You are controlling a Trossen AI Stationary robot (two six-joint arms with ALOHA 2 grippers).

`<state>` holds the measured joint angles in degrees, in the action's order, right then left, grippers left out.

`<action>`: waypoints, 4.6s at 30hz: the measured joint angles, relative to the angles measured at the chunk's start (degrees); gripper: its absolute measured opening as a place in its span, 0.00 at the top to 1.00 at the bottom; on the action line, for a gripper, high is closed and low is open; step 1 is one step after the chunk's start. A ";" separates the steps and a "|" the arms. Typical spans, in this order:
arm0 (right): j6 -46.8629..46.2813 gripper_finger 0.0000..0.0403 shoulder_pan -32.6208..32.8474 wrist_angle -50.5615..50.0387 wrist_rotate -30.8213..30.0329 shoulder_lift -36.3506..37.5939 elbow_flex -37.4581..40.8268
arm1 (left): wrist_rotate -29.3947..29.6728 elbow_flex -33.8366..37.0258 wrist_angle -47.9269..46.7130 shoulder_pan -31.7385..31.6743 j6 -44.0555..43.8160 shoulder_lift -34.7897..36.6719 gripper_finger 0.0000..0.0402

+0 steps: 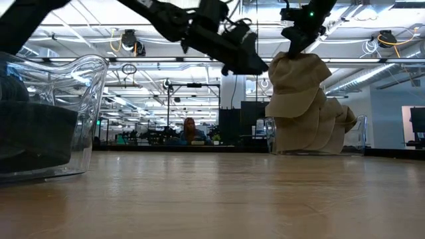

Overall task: Pick & Place hat
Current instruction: Put the brown cap into the top transparent bin, then return to Home Position

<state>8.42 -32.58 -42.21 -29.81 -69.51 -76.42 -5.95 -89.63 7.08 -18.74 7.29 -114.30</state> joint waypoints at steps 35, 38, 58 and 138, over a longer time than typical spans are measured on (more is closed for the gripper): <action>-0.85 0.95 -0.02 4.30 6.13 5.41 0.07 | 2.05 -20.71 -5.40 -3.72 1.21 -19.32 0.58; -1.72 0.95 0.00 3.44 6.13 5.50 0.04 | 1.91 -20.60 -4.37 -3.67 0.94 -20.83 0.58; -6.34 0.95 0.07 4.24 13.70 2.31 4.82 | 1.94 -20.67 -6.02 -3.85 0.94 -20.50 0.58; -19.46 0.97 11.40 27.86 35.93 24.22 26.10 | 14.59 58.84 -12.69 14.69 -14.33 77.42 0.99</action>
<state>-11.04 -21.18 -14.35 6.12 -45.29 -50.33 8.65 -30.80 -5.61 -4.05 -7.04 -36.89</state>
